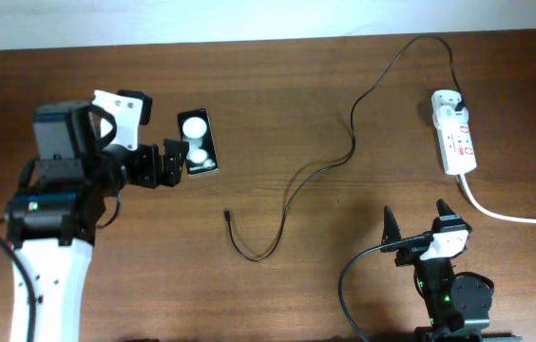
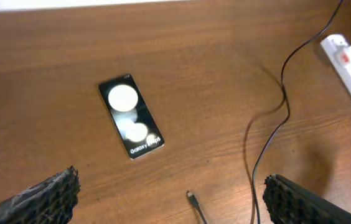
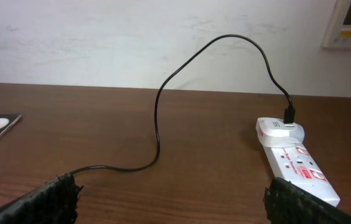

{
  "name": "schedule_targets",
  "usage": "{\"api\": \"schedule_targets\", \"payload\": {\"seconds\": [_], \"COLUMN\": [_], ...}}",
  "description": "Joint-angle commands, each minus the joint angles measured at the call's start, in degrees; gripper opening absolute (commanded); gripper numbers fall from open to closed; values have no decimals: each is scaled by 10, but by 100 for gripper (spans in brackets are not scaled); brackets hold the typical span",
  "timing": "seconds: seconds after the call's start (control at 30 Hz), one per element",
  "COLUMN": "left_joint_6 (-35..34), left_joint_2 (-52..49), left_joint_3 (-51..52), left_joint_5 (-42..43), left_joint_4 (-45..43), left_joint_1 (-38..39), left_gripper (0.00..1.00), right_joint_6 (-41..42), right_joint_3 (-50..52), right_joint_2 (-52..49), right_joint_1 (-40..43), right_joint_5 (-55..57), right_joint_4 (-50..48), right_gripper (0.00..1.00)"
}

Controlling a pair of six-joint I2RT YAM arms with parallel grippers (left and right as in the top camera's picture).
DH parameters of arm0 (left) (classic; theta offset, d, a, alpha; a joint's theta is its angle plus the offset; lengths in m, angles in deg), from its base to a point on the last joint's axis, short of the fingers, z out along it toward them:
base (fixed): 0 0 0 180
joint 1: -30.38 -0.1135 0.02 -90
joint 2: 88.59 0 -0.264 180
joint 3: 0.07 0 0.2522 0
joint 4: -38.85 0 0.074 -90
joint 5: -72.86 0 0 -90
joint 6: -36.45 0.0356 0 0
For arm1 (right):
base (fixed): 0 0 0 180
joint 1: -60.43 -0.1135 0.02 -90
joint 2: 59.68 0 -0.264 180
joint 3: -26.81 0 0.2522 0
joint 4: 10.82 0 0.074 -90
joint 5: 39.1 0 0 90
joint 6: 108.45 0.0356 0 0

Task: Plug charger to phone and switch on socket
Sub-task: 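Reach the left gripper to the black phone and grasp it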

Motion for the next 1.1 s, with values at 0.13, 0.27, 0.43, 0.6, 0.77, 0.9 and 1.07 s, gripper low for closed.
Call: {"api": "schedule_targets", "payload": {"seconds": [0.13, 0.27, 0.43, 0.6, 0.77, 0.9, 1.07], "left_joint_6": [-5, -5, -5, -5, -5, -5, -8], "left_joint_2": [-53, -66, -84, -91, -92, -97, -125], "left_joint_3": [-7, -7, -6, -4, -3, -3, -3], "left_joint_5": [10, 9, 10, 10, 9, 9, 9], "left_joint_4": [2, 4, 14, 20, 19, 19, 19], "left_joint_1": [-1, -1, -1, -1, -1, -1, -1], "left_gripper": [99, 99, 99, 99, 99, 99, 99], "right_joint_6": [6, 6, 6, 6, 6, 6, 6], "right_joint_3": [3, 3, 3, 3, 3, 3, 3], "right_joint_2": [4, 4, 4, 4, 4, 4, 4], "right_joint_1": [-3, -3, -3, -3, -3, -3, -3], "right_joint_5": [-3, -3, -3, -3, -3, -3, -3], "right_joint_4": [3, 3, 4, 3, 4, 3, 4], "right_gripper": [99, 99, 99, 99, 99, 99, 99]}}
